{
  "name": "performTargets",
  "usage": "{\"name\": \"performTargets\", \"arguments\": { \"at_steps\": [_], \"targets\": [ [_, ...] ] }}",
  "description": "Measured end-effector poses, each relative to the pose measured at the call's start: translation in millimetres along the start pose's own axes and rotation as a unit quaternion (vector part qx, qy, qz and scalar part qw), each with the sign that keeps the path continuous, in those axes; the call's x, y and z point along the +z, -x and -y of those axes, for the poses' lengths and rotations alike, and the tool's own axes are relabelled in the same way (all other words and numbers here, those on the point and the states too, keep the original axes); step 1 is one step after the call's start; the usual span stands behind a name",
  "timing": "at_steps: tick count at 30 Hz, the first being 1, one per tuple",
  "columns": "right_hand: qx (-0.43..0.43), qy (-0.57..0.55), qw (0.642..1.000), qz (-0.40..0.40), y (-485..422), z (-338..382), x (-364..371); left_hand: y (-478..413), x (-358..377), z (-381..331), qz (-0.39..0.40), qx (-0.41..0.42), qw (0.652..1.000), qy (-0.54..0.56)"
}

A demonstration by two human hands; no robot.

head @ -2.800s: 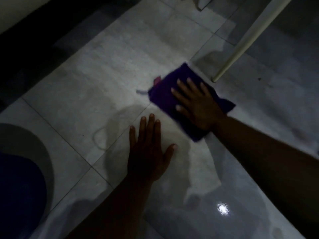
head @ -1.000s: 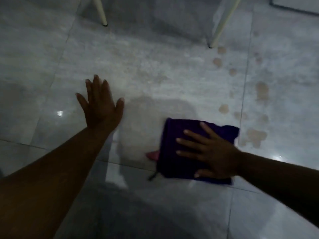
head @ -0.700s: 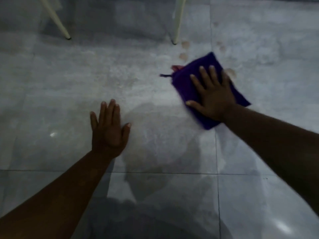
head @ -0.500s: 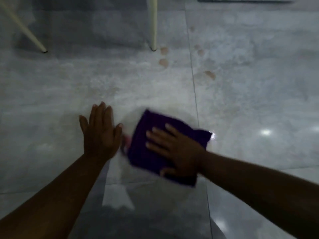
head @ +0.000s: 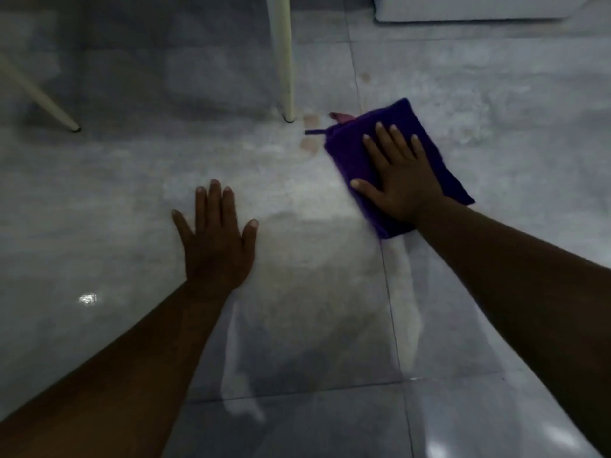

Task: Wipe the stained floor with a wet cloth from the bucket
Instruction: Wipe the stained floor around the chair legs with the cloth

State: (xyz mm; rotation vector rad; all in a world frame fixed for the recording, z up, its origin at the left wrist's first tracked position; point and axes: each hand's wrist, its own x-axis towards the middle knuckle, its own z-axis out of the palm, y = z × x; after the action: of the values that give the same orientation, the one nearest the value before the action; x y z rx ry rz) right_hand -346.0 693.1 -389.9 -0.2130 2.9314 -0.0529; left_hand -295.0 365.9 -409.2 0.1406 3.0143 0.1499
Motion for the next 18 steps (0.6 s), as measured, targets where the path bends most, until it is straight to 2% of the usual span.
{"name": "performTargets", "arguments": {
  "at_steps": [3,7,10,12,14,18],
  "targets": [
    [-0.054,0.018,0.998,-0.004,-33.3,35.8,-1.4,1.6,-0.7,-0.2,-0.02,0.003,1.0,-0.016],
    [-0.133,0.046,0.99,0.01,-49.8,66.8,-5.3,1.0,-7.5,-2.4,-0.001,-0.001,1.0,0.002],
    [-0.248,0.074,0.966,0.021,-43.3,56.3,-3.8,1.6,-7.5,-1.4,-0.006,0.005,1.0,-0.003],
    [-0.289,0.089,0.953,0.034,-48.0,38.7,-8.4,3.0,-7.0,-0.1,-0.014,0.008,1.0,-0.012],
    [-0.258,0.075,0.963,0.03,-60.5,19.4,-14.2,3.2,-6.7,-0.4,-0.013,0.01,1.0,-0.01],
    [-0.125,0.031,0.992,0.012,-87.4,-3.7,-19.9,3.2,-6.0,-2.7,-0.027,0.007,0.999,-0.019]
  ]
}}
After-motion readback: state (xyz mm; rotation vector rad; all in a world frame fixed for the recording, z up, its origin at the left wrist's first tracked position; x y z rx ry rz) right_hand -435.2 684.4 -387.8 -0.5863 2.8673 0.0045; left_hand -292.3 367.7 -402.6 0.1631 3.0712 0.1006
